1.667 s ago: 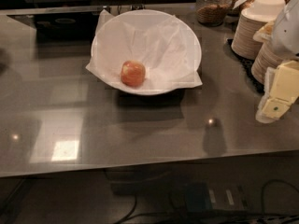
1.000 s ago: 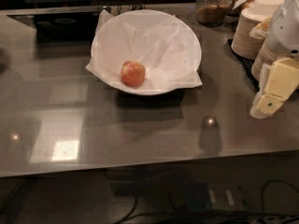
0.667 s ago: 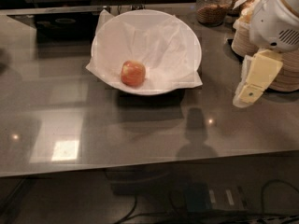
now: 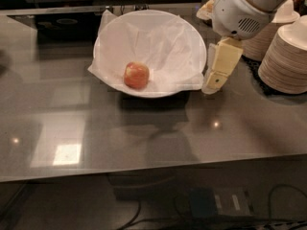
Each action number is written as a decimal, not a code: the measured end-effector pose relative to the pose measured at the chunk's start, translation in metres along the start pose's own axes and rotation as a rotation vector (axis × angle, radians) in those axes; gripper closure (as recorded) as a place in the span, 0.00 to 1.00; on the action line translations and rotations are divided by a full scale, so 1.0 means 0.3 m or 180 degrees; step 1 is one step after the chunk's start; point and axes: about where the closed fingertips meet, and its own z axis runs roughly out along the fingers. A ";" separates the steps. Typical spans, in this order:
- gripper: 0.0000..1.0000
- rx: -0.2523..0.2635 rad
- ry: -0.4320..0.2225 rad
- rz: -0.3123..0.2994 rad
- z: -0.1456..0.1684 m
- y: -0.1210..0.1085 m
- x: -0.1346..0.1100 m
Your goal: Pick apple from white bowl
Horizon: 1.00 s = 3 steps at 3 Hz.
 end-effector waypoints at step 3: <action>0.00 0.0063 -0.0399 -0.0053 0.120 -0.108 -0.065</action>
Offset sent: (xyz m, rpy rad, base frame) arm 0.0288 0.0149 -0.0178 0.0804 -0.0180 0.0068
